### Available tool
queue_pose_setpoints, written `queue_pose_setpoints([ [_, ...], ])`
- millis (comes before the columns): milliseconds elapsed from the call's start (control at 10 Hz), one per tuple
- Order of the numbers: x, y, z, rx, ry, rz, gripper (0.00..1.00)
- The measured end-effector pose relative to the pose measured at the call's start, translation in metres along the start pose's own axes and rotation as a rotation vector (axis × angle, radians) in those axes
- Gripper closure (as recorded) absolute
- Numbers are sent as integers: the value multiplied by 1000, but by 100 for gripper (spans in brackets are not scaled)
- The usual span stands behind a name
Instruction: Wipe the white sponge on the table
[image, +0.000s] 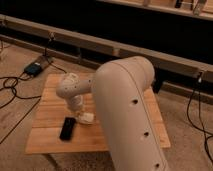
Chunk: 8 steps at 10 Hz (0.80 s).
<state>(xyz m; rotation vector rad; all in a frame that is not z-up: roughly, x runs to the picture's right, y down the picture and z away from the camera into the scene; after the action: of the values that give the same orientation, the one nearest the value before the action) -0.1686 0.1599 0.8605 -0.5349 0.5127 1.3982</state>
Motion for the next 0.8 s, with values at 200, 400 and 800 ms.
queue_pose_setpoints([
  [200,19,28,0,-43,19,-45,100],
  [400,46,44,2,-66,50,-83,100],
  [800,87,21,10,-35,119,-70,100],
])
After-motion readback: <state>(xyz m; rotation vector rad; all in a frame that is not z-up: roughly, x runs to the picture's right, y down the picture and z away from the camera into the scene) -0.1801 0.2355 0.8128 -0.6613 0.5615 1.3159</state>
